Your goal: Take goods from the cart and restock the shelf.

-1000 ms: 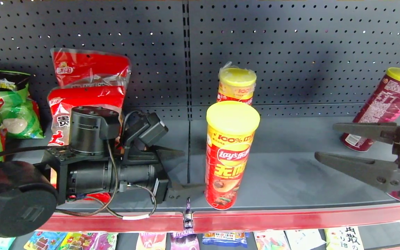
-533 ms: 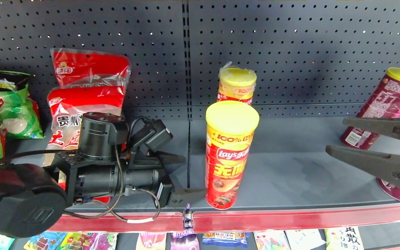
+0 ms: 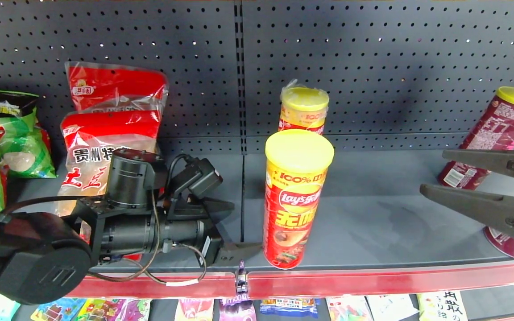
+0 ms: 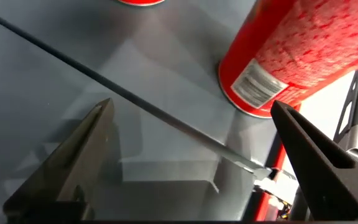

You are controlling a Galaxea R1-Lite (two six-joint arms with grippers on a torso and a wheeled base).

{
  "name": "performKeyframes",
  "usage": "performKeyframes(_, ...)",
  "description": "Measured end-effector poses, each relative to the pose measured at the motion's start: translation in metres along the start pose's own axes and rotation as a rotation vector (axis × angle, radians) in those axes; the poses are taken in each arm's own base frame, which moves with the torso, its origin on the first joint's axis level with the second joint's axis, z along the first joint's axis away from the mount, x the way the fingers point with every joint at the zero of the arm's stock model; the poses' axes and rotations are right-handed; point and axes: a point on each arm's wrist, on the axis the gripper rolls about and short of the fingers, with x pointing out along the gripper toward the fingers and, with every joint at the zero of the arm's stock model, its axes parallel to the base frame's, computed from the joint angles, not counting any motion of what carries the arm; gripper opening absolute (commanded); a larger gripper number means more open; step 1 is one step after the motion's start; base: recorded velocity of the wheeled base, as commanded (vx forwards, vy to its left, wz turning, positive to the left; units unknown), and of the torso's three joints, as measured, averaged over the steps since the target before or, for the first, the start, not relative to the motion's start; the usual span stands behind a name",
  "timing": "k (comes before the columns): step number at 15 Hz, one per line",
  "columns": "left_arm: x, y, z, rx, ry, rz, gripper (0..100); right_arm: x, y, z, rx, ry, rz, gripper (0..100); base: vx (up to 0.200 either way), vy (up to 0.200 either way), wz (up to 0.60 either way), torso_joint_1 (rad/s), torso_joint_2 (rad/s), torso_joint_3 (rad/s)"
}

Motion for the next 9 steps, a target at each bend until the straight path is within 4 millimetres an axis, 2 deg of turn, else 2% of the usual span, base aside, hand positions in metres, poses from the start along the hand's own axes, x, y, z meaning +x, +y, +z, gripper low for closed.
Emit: performKeyframes(9, 0.0074, 0.0034, -0.0018, -0.007, 0.012, -0.003, 100, 0.0026, -0.0006, -0.0001, 0.001, 0.006, 0.001, 100, 0.0, 0.0, 0.0, 0.0, 0.0, 0.0)
